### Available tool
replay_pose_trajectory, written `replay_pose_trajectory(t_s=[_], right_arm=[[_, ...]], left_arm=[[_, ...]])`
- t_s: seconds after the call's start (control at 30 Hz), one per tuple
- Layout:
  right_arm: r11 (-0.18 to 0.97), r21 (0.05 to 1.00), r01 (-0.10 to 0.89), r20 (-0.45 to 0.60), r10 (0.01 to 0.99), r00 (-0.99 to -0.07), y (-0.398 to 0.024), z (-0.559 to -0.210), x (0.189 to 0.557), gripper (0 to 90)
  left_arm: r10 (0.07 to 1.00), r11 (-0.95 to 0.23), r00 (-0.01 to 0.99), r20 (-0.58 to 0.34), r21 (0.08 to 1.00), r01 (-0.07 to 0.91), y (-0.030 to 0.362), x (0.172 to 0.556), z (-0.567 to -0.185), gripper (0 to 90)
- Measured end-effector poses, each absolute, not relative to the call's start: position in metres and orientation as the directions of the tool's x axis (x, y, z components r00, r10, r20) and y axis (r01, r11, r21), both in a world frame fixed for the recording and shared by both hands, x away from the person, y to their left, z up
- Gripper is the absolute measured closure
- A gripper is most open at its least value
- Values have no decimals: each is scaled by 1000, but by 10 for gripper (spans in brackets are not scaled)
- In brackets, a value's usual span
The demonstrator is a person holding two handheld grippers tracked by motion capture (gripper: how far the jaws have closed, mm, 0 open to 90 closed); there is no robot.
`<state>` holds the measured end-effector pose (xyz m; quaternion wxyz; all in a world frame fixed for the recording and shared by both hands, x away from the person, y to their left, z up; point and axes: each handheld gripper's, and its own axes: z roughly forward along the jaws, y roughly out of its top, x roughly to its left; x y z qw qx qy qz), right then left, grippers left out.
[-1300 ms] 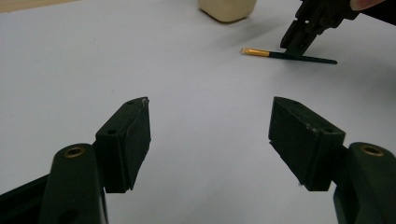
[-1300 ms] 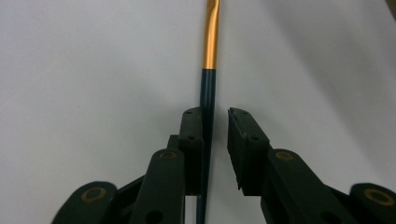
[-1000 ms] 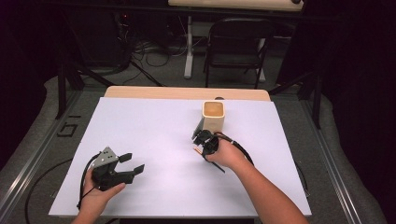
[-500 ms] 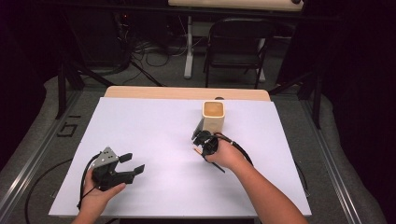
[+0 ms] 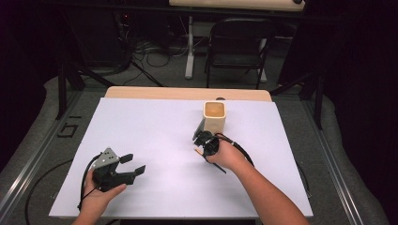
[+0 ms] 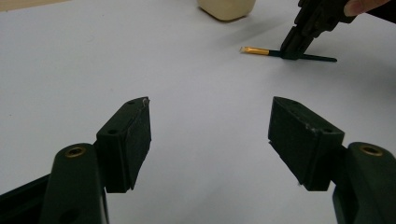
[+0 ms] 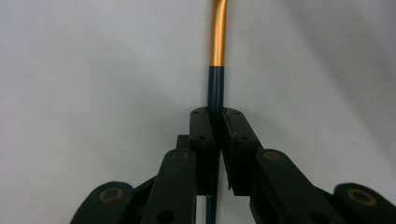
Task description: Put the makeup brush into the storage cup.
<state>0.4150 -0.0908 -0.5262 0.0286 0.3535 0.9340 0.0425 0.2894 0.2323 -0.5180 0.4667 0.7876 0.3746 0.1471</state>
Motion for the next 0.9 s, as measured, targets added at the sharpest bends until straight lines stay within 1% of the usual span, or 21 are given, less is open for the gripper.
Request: replay_pose_trajectory(t_s=[0.17,0.2,0.23,0.27,0.3,0.57,0.63,0.7,0.9], right_arm=[[752,89,653,-27,658,-753,-91,-525,416,830],[737,114,666,-24,672,-740,-91,-527,414,830],[749,93,656,-29,660,-751,-91,-526,416,830],[744,101,660,-25,666,-746,-91,-526,415,830],[748,85,658,-23,662,-749,-91,-525,416,830],[745,88,661,-20,664,-747,-90,-525,416,830],[748,72,660,-6,662,-750,-90,-523,417,831],[745,86,661,-23,665,-746,-90,-523,416,831],[739,95,667,-2,670,-742,-92,-518,415,834]], left_arm=[[727,-284,677,-119,845,453,232,290,-518,305],[727,-284,676,-119,845,454,232,290,-518,305],[727,-284,677,-119,845,453,232,290,-518,306],[727,-284,676,-119,845,453,232,290,-518,305],[727,-284,677,-119,845,453,232,290,-518,305],[727,-283,676,-120,845,454,233,290,-518,307],[727,-283,676,-120,845,454,232,290,-518,307],[727,-284,676,-119,845,454,232,290,-518,307],[727,-283,675,-121,844,455,232,290,-518,308]])
